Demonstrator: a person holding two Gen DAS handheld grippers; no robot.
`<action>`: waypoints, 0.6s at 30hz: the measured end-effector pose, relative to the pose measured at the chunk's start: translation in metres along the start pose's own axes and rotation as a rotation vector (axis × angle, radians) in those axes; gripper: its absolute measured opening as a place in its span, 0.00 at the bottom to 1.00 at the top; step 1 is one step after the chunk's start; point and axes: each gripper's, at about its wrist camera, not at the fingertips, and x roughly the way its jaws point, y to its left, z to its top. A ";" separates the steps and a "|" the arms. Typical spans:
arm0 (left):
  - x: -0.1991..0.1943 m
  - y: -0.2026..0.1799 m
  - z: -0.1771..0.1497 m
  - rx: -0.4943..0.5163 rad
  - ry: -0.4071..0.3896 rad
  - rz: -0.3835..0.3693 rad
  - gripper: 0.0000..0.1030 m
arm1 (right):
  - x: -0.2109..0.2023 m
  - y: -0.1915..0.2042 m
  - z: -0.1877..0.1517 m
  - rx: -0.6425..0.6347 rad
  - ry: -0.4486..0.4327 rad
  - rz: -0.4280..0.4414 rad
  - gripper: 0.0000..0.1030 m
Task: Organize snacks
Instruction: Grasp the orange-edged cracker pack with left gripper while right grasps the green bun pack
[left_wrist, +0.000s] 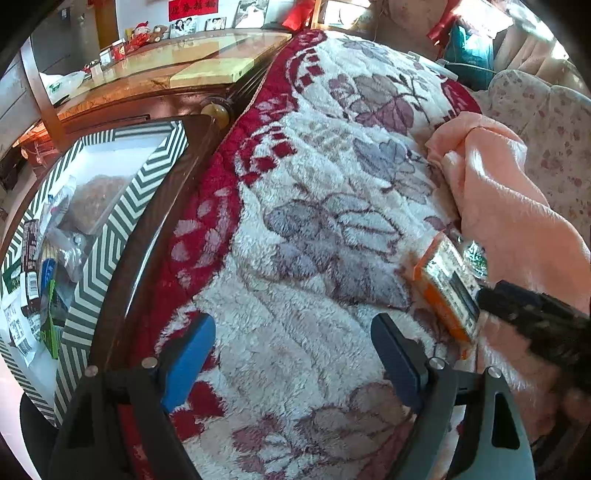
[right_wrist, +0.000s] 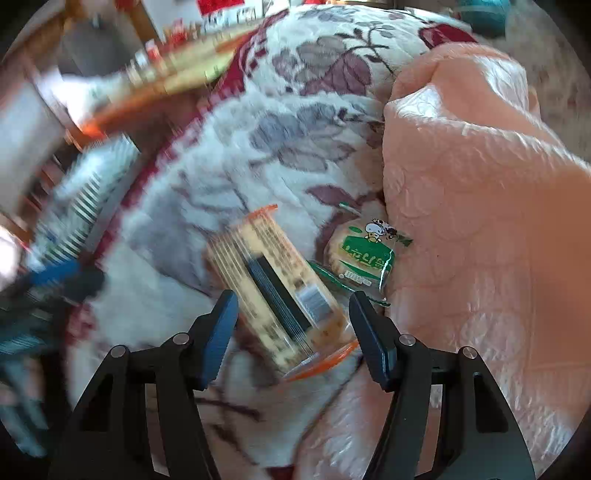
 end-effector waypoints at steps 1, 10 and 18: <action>0.001 0.000 0.000 -0.002 0.003 -0.003 0.85 | -0.002 -0.003 0.002 0.009 -0.002 0.002 0.61; 0.000 -0.001 -0.004 0.013 0.007 -0.003 0.85 | 0.029 -0.005 0.022 -0.194 0.049 -0.346 0.61; 0.003 0.009 -0.003 -0.019 0.016 0.001 0.85 | 0.043 0.033 0.001 -0.180 0.122 -0.018 0.61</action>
